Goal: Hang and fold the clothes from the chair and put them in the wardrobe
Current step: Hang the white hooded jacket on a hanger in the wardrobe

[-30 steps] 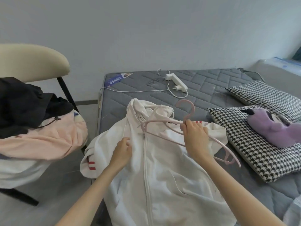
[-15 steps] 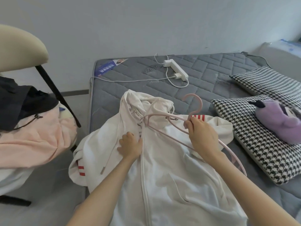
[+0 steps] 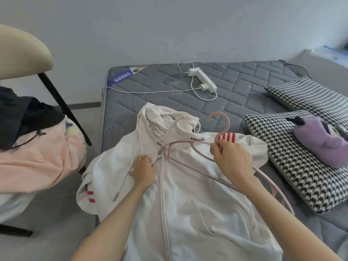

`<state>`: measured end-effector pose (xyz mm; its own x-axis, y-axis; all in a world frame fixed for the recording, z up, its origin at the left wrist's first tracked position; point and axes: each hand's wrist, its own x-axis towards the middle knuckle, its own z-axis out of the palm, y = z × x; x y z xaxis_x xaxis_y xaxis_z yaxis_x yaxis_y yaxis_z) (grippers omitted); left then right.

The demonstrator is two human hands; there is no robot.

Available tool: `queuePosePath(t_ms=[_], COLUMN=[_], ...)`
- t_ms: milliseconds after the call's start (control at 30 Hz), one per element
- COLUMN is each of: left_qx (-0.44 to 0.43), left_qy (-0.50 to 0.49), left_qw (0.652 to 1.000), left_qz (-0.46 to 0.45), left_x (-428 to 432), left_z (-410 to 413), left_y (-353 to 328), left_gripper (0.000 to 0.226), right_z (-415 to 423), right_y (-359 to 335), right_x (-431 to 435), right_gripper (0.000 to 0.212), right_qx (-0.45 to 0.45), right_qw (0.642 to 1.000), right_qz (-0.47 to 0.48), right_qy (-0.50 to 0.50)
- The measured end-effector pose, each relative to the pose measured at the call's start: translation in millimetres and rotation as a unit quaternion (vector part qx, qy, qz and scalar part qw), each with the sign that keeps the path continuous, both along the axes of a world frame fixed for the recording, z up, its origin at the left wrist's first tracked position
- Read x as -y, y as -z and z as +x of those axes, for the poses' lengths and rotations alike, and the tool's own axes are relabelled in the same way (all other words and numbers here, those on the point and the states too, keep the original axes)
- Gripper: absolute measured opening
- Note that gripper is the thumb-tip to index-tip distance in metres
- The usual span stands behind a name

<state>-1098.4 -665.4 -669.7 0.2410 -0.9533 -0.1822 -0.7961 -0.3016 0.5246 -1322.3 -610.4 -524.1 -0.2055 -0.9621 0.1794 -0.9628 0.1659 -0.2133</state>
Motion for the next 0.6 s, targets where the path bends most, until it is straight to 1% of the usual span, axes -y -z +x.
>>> queuePosePath(t_ms=[67,133,200,267,300,333,367,400,467,500,567,600], left_qx=[-0.080,-0.135,-0.150,-0.172,-0.186,-0.197,-0.210,-0.228,-0.273,-0.294,-0.317,-0.319], left_qy=[0.001,0.007,0.020,0.052,0.079,0.110,0.138,0.161,0.185,0.192,0.196,0.193], left_qw=[0.996,0.986,0.979,0.971,0.964,0.957,0.951,0.944,0.932,0.925,0.920,0.921], left_qz=[-0.050,-0.102,-0.133,-0.160,-0.172,-0.181,-0.181,-0.175,-0.152,-0.143,-0.126,-0.115], left_x=[-6,-14,-23,-32,-36,-42,-48,-54,-63,-67,-74,-77], left_z=[11,24,33,38,39,39,38,37,33,33,37,42], left_y=[-5,-13,-26,-42,-51,-61,-70,-77,-85,-85,-80,-76], left_gripper=[0.008,0.013,0.014,0.013,0.013,0.018,0.025,0.026,0.010,0.009,0.019,0.017], right_z=[-1,0,7,19,27,35,43,51,66,73,83,87], right_y=[0,2,6,8,9,11,13,14,18,20,25,28], right_x=[-1,-1,3,10,15,20,26,32,42,46,52,54], right_gripper=[0.034,0.033,0.032,0.032,0.032,0.031,0.030,0.030,0.030,0.032,0.035,0.034], right_qx=[0.013,0.038,0.059,0.086,0.126,0.177,0.219,0.244,0.269,0.279,0.312,0.340], right_qw=[1.000,0.999,0.997,0.993,0.987,0.977,0.965,0.955,0.940,0.933,0.917,0.905], right_qz=[0.013,0.034,0.052,0.070,0.085,0.104,0.120,0.135,0.169,0.181,0.201,0.209], right_qy=[-0.007,-0.011,-0.018,-0.032,-0.046,-0.062,-0.080,-0.097,-0.126,-0.138,-0.147,-0.146])
